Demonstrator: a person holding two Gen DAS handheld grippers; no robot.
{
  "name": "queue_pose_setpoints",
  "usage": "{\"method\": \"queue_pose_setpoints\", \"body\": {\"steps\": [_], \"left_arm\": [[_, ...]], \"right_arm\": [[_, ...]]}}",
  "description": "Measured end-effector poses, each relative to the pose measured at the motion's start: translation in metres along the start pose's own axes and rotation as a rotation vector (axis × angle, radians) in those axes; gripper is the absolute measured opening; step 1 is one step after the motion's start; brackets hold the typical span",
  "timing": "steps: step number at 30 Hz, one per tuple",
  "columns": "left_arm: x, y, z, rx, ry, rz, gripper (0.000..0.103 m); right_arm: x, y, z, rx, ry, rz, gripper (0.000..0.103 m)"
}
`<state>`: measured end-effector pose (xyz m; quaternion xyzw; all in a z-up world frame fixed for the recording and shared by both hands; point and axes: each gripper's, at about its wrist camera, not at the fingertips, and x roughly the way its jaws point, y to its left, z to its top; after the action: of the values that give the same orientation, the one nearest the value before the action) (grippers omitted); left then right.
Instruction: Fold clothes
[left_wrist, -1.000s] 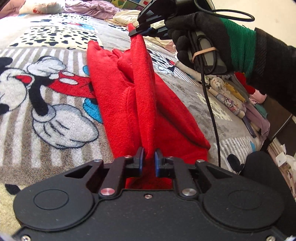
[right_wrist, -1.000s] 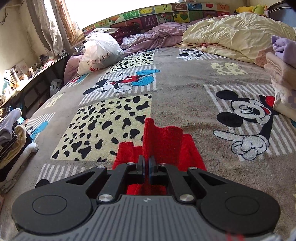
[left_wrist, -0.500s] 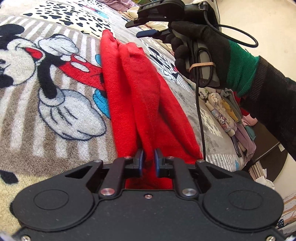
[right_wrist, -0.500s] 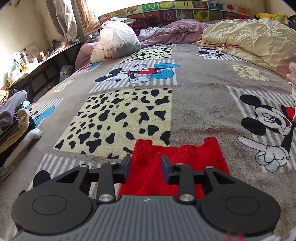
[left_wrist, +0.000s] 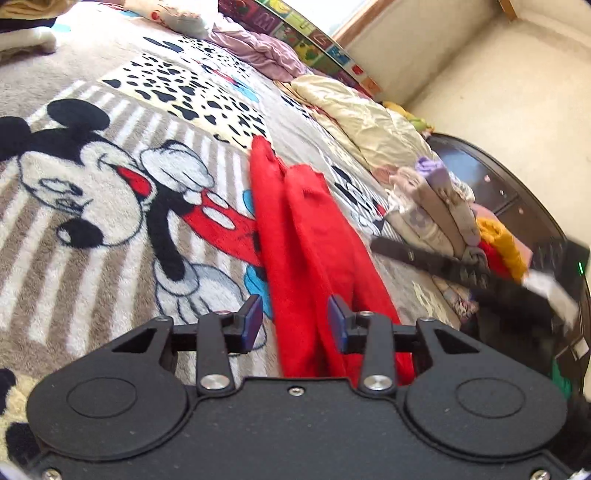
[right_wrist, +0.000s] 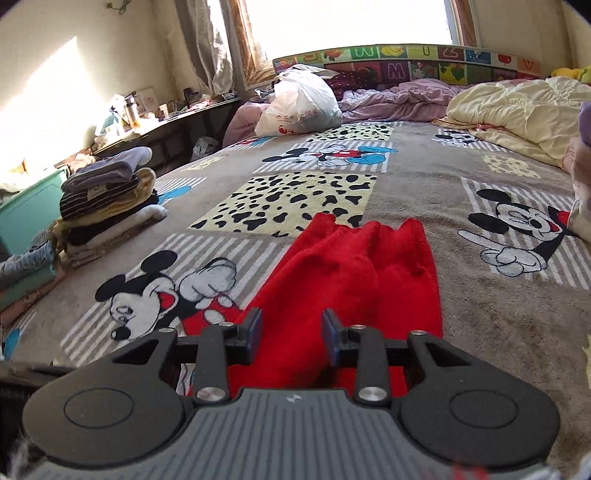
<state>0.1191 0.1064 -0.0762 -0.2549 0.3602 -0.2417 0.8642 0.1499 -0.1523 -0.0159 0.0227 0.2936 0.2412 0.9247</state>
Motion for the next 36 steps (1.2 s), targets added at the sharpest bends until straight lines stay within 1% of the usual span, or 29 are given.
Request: {"method": "queue_pose_setpoints", "body": {"steps": [3,5,8,9,10,13,16,18,20,21,22,23,24,27,29,30,32,34,36], "left_arm": [[0.003,0.004,0.005,-0.035,-0.025,0.021,0.036],[0.005,0.007,0.008,-0.059,-0.041,0.035,0.037],[0.008,0.012,0.013,-0.094,-0.066,0.057,0.036],[0.009,0.013,0.014,-0.106,-0.075,0.064,0.037],[0.010,0.015,0.016,-0.118,-0.083,0.071,0.037],[0.009,0.018,0.016,-0.135,-0.085,0.080,0.037],[0.006,0.015,0.018,-0.129,-0.099,0.051,0.037],[0.004,0.011,0.018,-0.114,-0.102,0.038,0.037],[0.003,0.008,0.019,-0.104,-0.103,0.033,0.037],[0.003,0.007,0.019,-0.100,-0.103,0.031,0.037],[0.002,0.006,0.019,-0.097,-0.103,0.029,0.037],[0.003,0.004,0.020,-0.093,-0.103,0.030,0.036],[0.004,0.003,0.022,-0.088,-0.102,0.034,0.037],[0.010,0.001,0.028,-0.077,-0.096,0.045,0.037],[0.019,-0.002,0.037,-0.067,-0.088,0.055,0.037],[0.025,-0.005,0.044,-0.049,-0.087,0.074,0.037],[0.039,-0.011,0.060,-0.013,-0.088,0.109,0.036],[0.057,-0.018,0.082,0.028,-0.085,0.133,0.036],[0.077,-0.025,0.102,0.092,-0.070,0.173,0.035]], "right_arm": [[-0.017,0.032,-0.031,-0.113,-0.039,0.032,0.036],[-0.018,0.054,-0.048,-0.193,-0.040,0.051,0.035],[0.000,0.087,-0.072,-0.311,0.040,-0.004,0.033],[0.003,0.098,-0.079,-0.355,0.046,-0.027,0.029],[0.000,0.108,-0.084,-0.400,0.018,-0.056,0.017],[-0.009,0.126,-0.090,-0.453,-0.009,-0.133,0.015],[-0.013,0.134,-0.094,-0.490,-0.013,-0.187,0.015],[-0.014,0.142,-0.100,-0.545,-0.025,-0.220,0.015],[-0.014,0.144,-0.103,-0.560,-0.043,-0.228,0.018],[-0.009,0.143,-0.104,-0.557,-0.006,-0.199,0.019],[-0.004,0.143,-0.104,-0.554,0.031,-0.171,0.022],[0.001,0.143,-0.105,-0.555,0.062,-0.152,0.022],[0.004,0.143,-0.103,-0.561,0.073,-0.153,0.022],[-0.009,0.145,-0.094,-0.510,0.019,-0.142,0.022],[-0.013,0.146,-0.097,-0.503,0.018,-0.140,0.024],[-0.010,0.144,-0.098,-0.490,0.044,-0.112,0.026],[-0.008,0.140,-0.100,-0.479,0.060,-0.082,0.026],[-0.014,0.134,-0.094,-0.431,0.029,-0.050,0.026],[-0.020,0.129,-0.092,-0.398,-0.019,-0.041,0.027]]}}
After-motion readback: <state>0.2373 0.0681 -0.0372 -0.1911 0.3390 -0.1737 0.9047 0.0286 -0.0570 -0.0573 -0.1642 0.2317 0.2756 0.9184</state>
